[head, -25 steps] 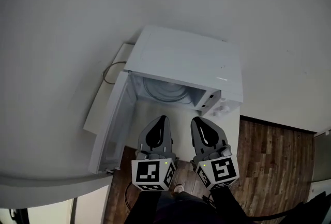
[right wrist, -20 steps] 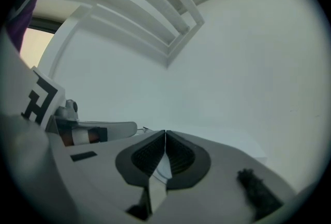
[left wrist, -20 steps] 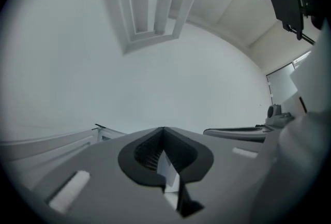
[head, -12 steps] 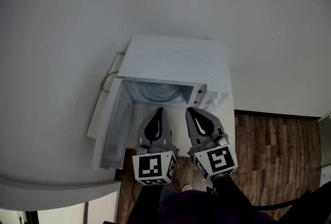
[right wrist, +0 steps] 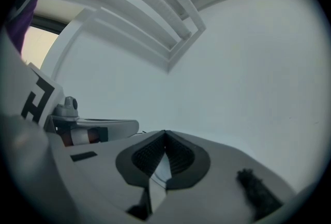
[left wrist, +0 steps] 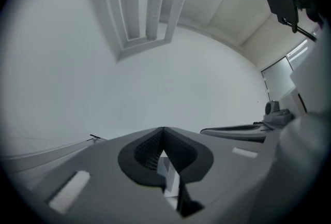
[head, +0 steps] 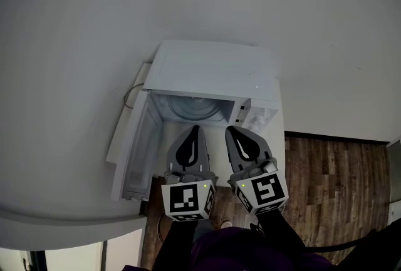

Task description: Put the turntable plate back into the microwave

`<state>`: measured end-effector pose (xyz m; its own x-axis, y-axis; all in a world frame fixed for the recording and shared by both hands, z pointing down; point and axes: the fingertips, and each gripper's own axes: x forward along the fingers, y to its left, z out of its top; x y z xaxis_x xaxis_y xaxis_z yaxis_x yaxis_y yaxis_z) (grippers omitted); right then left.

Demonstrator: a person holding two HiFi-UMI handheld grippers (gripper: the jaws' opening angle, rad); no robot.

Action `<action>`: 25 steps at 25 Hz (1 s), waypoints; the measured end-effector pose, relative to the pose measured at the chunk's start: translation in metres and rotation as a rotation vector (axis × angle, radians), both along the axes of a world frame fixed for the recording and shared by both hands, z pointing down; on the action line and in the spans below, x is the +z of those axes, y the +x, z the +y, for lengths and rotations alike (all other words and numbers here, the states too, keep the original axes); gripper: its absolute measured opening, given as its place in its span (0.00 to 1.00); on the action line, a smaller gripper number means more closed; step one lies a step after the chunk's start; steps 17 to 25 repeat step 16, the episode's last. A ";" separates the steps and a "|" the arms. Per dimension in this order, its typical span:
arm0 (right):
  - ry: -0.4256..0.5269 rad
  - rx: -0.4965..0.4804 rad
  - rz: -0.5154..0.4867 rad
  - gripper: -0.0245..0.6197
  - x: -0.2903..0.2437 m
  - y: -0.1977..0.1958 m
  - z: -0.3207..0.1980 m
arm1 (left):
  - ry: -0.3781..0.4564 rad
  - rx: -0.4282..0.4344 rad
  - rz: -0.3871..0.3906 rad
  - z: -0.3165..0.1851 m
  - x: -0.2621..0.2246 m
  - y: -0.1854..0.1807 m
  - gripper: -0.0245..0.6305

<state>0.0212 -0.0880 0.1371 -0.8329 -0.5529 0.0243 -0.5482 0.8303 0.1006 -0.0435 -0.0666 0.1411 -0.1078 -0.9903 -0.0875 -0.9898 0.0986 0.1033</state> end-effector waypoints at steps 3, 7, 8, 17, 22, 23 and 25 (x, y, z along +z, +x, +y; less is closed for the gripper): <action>-0.001 -0.006 0.001 0.05 0.001 -0.001 0.000 | -0.004 -0.004 -0.004 0.000 0.001 0.000 0.04; -0.004 -0.008 0.001 0.05 0.001 -0.001 -0.002 | -0.006 -0.007 -0.008 -0.001 0.002 0.002 0.04; -0.004 -0.007 0.001 0.05 0.001 0.000 -0.002 | -0.007 -0.006 -0.008 -0.002 0.002 0.002 0.04; 0.000 -0.002 -0.003 0.05 0.003 0.001 -0.008 | -0.006 -0.001 -0.010 -0.008 0.003 0.004 0.04; 0.000 -0.002 -0.003 0.05 0.003 0.001 -0.008 | -0.006 -0.001 -0.010 -0.008 0.003 0.004 0.04; 0.000 -0.002 -0.003 0.05 0.003 0.001 -0.008 | -0.006 -0.001 -0.010 -0.008 0.003 0.004 0.04; 0.000 -0.002 -0.003 0.05 0.003 0.001 -0.008 | -0.006 -0.001 -0.010 -0.008 0.003 0.004 0.04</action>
